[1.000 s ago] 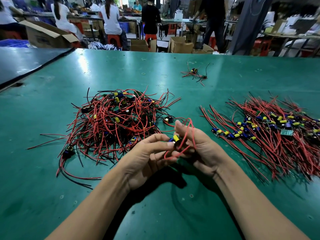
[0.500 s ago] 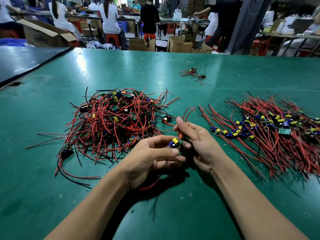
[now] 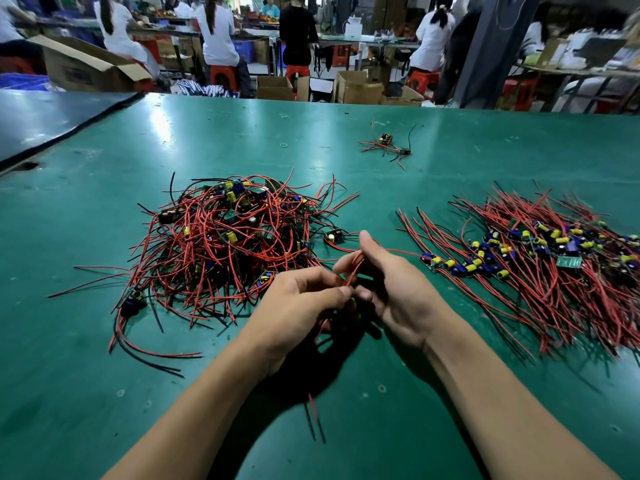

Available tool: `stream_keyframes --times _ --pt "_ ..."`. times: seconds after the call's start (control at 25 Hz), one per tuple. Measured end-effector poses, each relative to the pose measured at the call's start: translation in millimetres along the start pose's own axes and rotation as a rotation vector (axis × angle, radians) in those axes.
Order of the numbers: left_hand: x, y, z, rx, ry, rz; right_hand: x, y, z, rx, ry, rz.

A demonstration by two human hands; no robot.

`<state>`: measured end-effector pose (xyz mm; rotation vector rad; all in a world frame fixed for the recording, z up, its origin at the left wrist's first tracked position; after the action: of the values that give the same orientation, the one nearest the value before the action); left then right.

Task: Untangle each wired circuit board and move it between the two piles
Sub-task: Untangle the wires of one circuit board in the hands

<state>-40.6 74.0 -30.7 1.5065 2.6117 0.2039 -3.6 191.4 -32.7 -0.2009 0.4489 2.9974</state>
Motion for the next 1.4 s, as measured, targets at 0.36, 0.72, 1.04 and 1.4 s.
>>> stream_keyframes --times 0.36,0.72,1.04,1.4 --pt "0.6 -2.3 6.6 -0.026 -0.016 -0.055 -9.1 1.9 -11.0 -0.093 0.002 0.202" --pt "1.0 4.6 4.8 -0.084 0.01 0.011 -6.0 -27.9 9.2 -0.04 -0.181 -0.192" --pt "-0.5 9.8 1.8 0.324 0.068 0.019 -2.8 -28.4 0.4 0.048 -0.034 -0.206" --pt "0.9 -0.3 9.5 -0.045 0.034 -0.076 -9.1 0.7 -6.9 0.052 -0.031 0.227"
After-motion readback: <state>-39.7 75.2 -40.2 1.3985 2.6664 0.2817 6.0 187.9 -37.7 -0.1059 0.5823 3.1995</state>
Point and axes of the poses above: each hand's wrist, its own x-axis towards the middle knuckle, its own y-axis out of the palm, z = x × y, the point moved 6 cm from there along x, towards the middle knuckle, and after that the axes turned 14 degrees about z, right-handed, at the moved point
